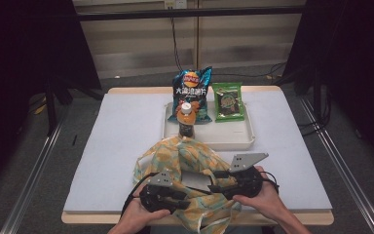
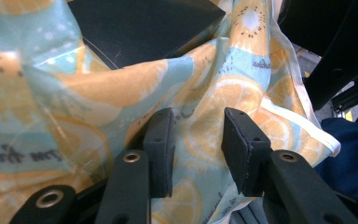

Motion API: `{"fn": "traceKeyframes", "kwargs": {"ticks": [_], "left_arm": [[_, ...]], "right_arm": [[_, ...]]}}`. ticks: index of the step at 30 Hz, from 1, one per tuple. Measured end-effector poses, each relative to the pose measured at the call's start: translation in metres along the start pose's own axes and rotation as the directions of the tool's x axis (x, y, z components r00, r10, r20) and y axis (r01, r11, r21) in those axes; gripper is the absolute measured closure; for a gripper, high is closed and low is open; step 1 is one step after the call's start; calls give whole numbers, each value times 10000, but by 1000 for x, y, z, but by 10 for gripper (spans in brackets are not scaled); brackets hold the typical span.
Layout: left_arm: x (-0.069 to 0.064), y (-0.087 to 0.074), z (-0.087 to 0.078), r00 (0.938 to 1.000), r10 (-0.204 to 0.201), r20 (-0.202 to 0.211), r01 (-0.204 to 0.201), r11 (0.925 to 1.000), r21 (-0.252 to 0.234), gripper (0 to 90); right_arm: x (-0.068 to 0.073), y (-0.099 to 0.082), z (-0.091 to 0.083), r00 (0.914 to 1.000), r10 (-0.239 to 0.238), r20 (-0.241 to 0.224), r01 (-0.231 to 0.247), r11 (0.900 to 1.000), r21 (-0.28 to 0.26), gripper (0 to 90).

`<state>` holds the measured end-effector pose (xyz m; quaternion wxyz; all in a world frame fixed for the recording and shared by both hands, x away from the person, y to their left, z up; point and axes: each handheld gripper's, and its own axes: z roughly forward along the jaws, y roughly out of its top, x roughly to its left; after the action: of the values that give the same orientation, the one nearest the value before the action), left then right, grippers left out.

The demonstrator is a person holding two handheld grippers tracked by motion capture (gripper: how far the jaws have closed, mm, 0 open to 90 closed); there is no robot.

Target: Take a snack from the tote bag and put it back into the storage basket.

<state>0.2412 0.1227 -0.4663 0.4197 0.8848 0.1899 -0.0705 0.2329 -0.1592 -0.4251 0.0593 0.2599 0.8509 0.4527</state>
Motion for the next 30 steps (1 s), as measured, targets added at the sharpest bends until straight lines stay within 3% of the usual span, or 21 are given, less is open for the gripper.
{"fn": "traceKeyframes", "kwargs": {"ticks": [3,6,10,17,23,30], "left_arm": [[0,0,0,10000,-10,40,10,10000,-48,635],[0,0,-1,10000,26,20,-26,10000,51,635],[0,-1,-1,10000,-31,45,31,9999,-129,635],[1,0,-1,10000,-36,32,36,10000,-54,635],[1,-1,-3,10000,-47,32,47,10000,-25,634],[0,-1,-3,9999,-100,35,101,9997,-242,630]], "right_arm": [[2,14,11,9991,-385,-161,385,9993,-32,527],[2,22,30,9983,-551,-172,556,9978,348,575],[-2,24,46,9987,-518,-38,519,9966,639,487],[0,27,55,9973,-700,-224,718,9932,914,392],[8,25,67,9914,-1289,-209,1306,9799,1508,379],[7,22,83,9912,-1287,-295,1320,9698,2050,392]]}}
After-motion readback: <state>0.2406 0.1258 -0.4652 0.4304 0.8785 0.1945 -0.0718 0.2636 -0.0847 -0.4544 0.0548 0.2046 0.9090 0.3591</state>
